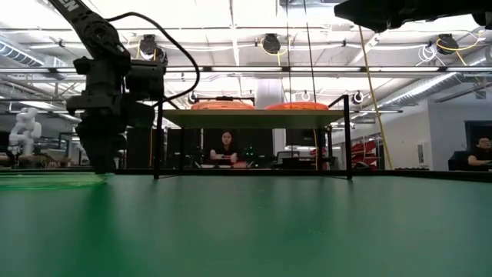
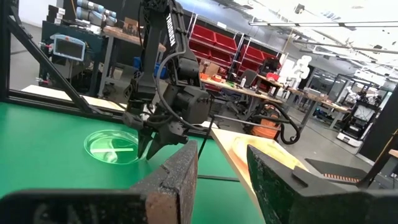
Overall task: Place and stack plates onto a shelf
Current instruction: Stack the green plate on top of the orange plate on the shelf
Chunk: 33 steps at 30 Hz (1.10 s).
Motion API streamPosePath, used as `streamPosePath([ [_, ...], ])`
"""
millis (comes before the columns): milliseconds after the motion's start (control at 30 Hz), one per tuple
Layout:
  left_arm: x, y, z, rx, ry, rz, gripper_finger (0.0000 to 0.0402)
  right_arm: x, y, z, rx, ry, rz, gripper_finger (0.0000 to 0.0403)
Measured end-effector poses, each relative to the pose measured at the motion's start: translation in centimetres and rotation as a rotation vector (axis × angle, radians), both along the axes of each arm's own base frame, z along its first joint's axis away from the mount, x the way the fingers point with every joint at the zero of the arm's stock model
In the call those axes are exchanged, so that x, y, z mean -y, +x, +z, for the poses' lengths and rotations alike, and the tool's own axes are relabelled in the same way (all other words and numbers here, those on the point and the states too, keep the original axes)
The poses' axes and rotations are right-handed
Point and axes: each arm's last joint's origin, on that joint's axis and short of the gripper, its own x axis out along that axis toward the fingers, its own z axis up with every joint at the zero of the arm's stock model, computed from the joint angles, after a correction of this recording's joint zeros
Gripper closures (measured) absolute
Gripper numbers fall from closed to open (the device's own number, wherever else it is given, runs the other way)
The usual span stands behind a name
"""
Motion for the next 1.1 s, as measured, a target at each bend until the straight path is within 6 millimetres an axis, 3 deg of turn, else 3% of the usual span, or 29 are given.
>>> streamPosePath([
  [500,0.2,-0.1,0.0,0.017,-0.032,-0.069,0.0282,0.0,0.0,-0.1,-0.006,-0.003,0.0,0.0282],
  [867,-0.2,0.6,2.2,0.008,-0.035,-0.123,0.0282,0.0,0.0,-0.1,-0.007,-0.003,0.0,0.0282],
  [1100,-0.1,0.5,1.9,-0.004,-0.036,-0.124,0.0282,0.0,0.0,-0.2,-0.016,-0.001,0.0,0.0282],
])
